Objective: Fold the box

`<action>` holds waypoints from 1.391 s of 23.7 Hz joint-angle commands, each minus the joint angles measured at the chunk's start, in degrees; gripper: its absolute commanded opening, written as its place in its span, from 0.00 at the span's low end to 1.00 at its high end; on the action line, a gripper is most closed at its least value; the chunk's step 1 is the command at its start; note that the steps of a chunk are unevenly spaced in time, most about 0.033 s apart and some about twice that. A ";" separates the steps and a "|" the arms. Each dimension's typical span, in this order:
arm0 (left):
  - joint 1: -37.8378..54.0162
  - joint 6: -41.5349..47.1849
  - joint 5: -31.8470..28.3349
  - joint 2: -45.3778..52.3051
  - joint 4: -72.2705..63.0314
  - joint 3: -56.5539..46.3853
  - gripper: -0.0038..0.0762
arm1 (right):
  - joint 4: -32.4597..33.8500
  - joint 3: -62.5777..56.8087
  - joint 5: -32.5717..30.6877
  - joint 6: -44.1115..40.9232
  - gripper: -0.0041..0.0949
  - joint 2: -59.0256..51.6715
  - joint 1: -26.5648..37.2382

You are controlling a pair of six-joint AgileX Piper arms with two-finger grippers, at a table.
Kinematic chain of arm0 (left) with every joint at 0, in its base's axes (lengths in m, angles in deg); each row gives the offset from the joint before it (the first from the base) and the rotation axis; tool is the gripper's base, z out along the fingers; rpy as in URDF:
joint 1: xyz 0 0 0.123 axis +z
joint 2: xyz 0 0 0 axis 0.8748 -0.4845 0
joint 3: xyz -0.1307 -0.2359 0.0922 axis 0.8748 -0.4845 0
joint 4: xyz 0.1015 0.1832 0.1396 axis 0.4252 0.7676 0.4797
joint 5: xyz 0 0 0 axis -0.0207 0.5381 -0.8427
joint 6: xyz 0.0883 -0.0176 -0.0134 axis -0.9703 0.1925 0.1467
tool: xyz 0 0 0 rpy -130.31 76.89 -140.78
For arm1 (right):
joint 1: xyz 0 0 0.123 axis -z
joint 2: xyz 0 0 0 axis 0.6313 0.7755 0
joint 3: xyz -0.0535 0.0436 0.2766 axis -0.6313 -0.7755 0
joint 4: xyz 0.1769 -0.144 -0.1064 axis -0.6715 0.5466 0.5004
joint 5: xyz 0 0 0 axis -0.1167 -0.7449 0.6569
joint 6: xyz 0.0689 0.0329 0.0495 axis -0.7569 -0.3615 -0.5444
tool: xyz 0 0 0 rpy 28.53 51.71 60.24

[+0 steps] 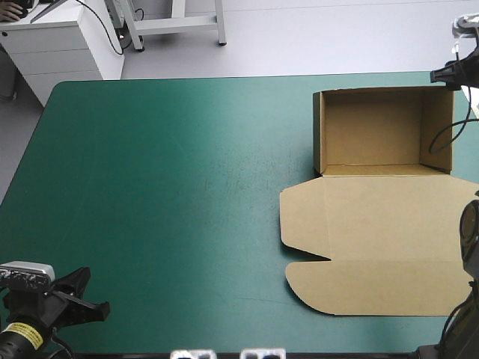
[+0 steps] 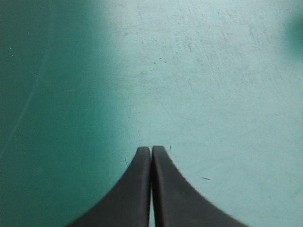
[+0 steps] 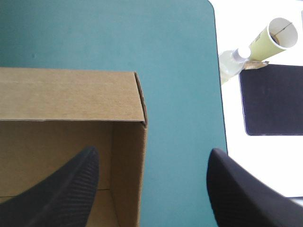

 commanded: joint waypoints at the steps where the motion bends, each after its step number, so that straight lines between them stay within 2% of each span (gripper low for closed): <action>1: -0.22 0.74 -2.40 -0.79 0.62 1.35 0.04 | -1.49 1.73 -0.36 -0.90 0.49 -8.70 0.23; 6: -0.22 0.74 -2.40 -0.79 0.62 1.35 0.04 | -5.19 0.43 -0.36 -0.31 0.07 -16.41 0.23; 7: -0.22 0.74 -2.40 -0.79 0.76 1.35 0.04 | -6.10 -0.52 -0.36 0.12 0.02 -18.20 0.23; 12: -0.22 0.74 -2.64 -0.79 0.99 1.35 0.04 | -7.67 -9.57 -0.36 2.46 0.03 -26.86 0.23; 15: -0.22 0.74 -2.64 -0.79 0.99 1.35 0.04 | -8.60 -20.30 -0.28 4.85 0.03 -35.31 0.23; 17: -0.22 0.74 -2.64 -0.79 0.99 1.35 0.04 | -11.25 -27.94 -0.13 5.81 0.03 -41.27 0.23; 19: -0.22 0.74 -2.64 -0.79 1.12 1.35 0.04 | -16.61 -36.03 0.62 8.68 0.03 -47.36 0.23; 22: -0.22 0.74 -2.64 -0.79 1.12 1.35 0.04 | -22.09 -47.49 3.70 12.47 0.03 -58.14 0.23; 25: -0.22 0.74 -2.64 -0.79 1.12 1.35 0.04 | -22.47 -58.28 9.05 12.61 0.03 -68.50 0.23; 29: -0.22 0.74 -2.64 -0.79 1.12 1.35 0.04 | -22.57 -70.70 10.37 12.61 0.03 -81.49 0.23; 33: -0.22 0.74 -2.64 -0.79 1.12 1.35 0.04 | -22.57 -78.90 13.74 12.61 0.03 -89.61 0.23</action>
